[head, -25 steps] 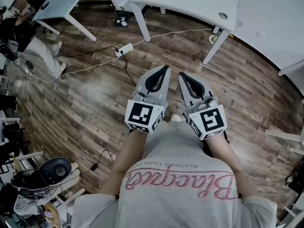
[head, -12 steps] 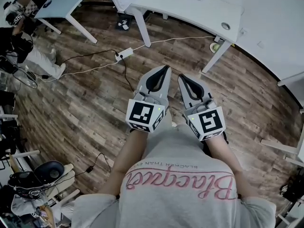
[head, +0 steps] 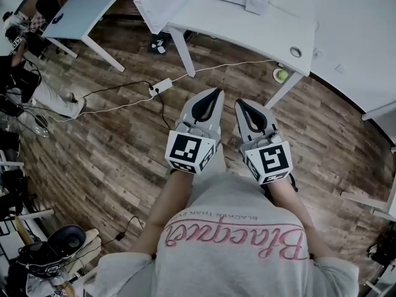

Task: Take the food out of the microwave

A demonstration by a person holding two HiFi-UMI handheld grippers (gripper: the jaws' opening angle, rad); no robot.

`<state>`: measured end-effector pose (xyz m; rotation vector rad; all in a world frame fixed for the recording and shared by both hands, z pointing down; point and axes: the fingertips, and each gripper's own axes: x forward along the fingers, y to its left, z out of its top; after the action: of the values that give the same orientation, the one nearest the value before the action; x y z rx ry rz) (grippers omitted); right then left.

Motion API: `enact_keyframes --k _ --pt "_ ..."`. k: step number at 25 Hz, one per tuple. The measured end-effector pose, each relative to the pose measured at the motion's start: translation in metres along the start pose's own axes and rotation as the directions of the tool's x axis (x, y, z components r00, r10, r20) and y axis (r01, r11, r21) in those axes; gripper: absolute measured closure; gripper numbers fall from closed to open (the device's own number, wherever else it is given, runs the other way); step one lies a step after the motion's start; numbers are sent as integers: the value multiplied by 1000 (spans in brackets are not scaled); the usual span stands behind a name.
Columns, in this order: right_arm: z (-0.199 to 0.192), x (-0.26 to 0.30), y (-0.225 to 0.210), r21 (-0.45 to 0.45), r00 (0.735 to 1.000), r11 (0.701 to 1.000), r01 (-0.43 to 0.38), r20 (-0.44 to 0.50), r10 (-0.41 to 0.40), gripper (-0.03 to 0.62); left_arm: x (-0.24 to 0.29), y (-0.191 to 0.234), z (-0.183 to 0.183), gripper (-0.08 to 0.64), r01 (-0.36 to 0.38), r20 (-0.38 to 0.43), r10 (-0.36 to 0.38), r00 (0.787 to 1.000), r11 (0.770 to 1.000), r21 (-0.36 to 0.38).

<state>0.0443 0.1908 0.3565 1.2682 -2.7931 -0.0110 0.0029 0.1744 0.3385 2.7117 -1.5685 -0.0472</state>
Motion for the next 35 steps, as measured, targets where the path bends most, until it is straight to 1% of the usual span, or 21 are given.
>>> enact_keyframes --k 7,11,17,25,28,32,35 --pt "3 60 -33 -18 1000 1000 19 -23 -20 583 55 51 1 555 17 -8 -17 1000 1000 -20" --pt "8 92 -59 -1 999 999 46 -24 -46 583 88 72 4 555 43 -14 -43 999 999 -19" --pt "6 143 -79 -10 998 999 44 -46 -45 583 131 110 2 555 67 -20 -68 998 997 -34" --pt "13 212 -112 6 995 996 85 -56 -85 583 187 164 5 555 119 -25 -120 992 992 -38" --pt "13 229 -120 7 993 995 98 -63 -97 583 203 178 5 555 138 -22 -138 990 990 -32" --pt "13 247 -134 13 991 993 114 -73 -113 583 223 188 2 555 165 -28 -165 986 986 -3" --pt "13 255 -142 22 990 992 120 -79 -118 583 233 191 -1 555 194 -36 -194 980 981 -17"
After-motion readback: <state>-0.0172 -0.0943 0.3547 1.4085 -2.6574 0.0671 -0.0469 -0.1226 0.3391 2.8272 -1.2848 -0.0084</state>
